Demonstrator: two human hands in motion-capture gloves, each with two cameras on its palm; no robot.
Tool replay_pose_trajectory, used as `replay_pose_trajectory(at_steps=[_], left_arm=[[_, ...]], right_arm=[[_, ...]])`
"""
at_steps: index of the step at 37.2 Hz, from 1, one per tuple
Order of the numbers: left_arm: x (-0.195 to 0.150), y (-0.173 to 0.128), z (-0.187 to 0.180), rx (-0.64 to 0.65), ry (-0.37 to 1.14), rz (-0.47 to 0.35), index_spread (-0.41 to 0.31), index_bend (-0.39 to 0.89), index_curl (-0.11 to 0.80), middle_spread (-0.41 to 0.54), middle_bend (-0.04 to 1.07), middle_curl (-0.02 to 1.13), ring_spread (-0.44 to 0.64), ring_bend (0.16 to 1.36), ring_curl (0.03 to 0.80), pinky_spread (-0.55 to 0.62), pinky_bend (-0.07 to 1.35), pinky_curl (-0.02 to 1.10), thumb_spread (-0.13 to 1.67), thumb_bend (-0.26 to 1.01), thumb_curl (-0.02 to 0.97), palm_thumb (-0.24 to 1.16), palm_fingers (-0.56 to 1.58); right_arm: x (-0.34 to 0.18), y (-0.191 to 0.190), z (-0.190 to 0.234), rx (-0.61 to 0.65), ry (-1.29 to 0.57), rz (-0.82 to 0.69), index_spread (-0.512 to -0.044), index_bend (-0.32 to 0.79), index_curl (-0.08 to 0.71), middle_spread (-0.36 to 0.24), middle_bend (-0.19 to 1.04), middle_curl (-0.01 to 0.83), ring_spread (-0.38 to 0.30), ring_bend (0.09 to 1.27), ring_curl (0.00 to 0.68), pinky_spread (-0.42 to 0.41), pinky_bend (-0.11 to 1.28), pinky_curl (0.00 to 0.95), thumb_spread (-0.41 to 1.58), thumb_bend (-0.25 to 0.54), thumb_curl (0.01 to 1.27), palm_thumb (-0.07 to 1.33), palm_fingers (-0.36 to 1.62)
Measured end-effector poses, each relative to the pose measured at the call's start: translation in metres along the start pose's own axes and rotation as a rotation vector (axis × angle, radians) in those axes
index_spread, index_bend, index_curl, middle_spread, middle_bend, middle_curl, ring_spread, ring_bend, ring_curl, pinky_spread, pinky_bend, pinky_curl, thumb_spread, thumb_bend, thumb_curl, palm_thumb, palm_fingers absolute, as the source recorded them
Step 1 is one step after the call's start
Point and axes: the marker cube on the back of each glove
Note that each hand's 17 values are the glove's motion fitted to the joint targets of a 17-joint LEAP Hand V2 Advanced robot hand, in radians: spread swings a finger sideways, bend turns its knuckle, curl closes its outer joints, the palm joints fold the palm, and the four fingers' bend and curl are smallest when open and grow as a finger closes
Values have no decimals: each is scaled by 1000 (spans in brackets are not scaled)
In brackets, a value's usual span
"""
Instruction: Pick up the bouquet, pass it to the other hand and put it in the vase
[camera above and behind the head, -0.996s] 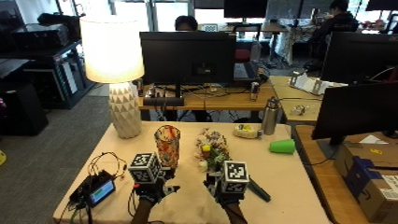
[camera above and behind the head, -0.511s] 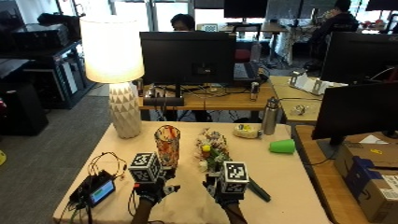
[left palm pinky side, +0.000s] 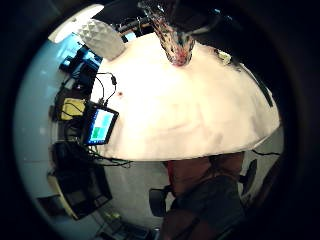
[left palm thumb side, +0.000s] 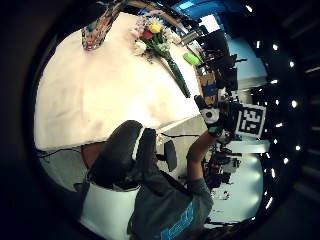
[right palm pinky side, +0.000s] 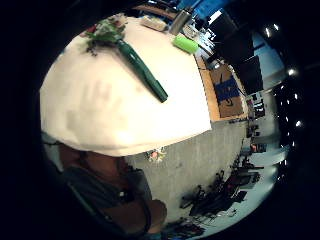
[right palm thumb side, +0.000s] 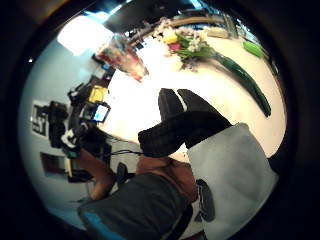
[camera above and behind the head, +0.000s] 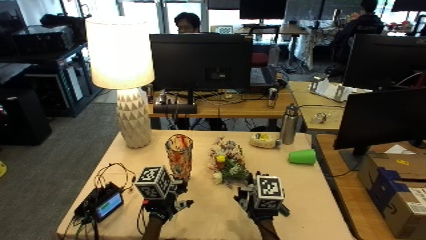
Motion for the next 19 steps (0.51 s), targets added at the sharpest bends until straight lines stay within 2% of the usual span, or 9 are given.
replay_pose_trajectory(at_steps=[11, 19], left_arm=[[10, 7, 11, 23, 25, 21, -112, 152, 292, 30, 177, 296, 229, 564, 273, 493, 303, 287, 1028, -26, 287, 266, 351], [9, 1, 30, 7, 37, 33, -112, 145, 300, 35, 177, 300, 238, 559, 276, 490, 308, 299, 1029, -26, 295, 265, 340]], right_arm=[[92, -30, 43, 59, -34, 154, -368, 105, 234, 30, 193, 305, 182, 258, 230, 353, 436, 335, 1160, 1, 294, 525, 141], [131, -48, 95, -36, -95, 238, -360, 109, 221, 35, 202, 318, 183, 287, 245, 353, 467, 345, 1127, -14, 312, 562, 126]])
